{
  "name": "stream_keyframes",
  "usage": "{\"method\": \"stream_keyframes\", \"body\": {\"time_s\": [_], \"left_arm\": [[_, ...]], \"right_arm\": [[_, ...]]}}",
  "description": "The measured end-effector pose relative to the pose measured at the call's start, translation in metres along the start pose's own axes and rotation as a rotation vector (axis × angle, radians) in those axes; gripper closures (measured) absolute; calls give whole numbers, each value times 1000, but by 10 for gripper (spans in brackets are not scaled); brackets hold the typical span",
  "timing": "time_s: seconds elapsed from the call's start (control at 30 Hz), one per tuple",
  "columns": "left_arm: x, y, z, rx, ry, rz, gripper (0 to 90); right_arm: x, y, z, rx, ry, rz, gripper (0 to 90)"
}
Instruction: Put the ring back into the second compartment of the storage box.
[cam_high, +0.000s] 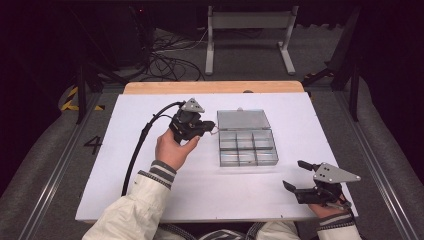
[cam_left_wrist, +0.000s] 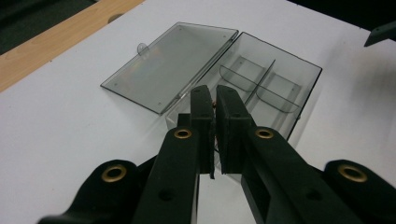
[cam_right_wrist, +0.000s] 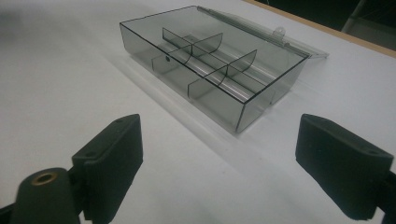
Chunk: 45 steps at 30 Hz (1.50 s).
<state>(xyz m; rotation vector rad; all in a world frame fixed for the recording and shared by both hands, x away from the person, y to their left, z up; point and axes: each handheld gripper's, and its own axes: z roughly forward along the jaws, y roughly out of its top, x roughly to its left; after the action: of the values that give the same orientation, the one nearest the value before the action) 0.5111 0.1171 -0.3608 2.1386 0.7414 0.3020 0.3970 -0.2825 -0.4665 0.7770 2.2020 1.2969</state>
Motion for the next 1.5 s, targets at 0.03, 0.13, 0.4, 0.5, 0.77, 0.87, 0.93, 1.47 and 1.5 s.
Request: {"method": "stream_keyframes", "body": {"time_s": [0.03, 0.13, 0.4, 0.5, 0.77, 0.87, 0.93, 1.47, 1.5], "left_arm": [[0, 1, 3, -6, -4, -10, 868], [1, 3, 9, -8, -11, -14, 868], [0, 8, 30, -30, -25, -42, 868], [4, 9, 37, -43, -43, -69, 868], [8, 6, 56, -52, -64, -112, 868], [6, 5, 63, -62, -59, -102, 869], [5, 4, 68, -68, -54, -90, 869], [-2, -5, 103, -76, -64, -85, 868], [-2, -6, 104, -76, -69, -95, 868]], "right_arm": [[0, 0, 0, 0, 1, 1, 155], [0, 0, 0, -1, 3, 2, 155], [-1, -1, -1, -4, 6, 5, 155], [-1, -1, -1, -6, 5, 6, 155], [-1, -1, -2, -5, 7, 4, 155], [-1, -1, -2, -5, 9, 2, 155], [-1, -1, -2, -6, 9, 4, 155], [0, -2, -4, -5, 15, 1, 155], [0, -2, -4, -5, 15, 1, 155]]}}
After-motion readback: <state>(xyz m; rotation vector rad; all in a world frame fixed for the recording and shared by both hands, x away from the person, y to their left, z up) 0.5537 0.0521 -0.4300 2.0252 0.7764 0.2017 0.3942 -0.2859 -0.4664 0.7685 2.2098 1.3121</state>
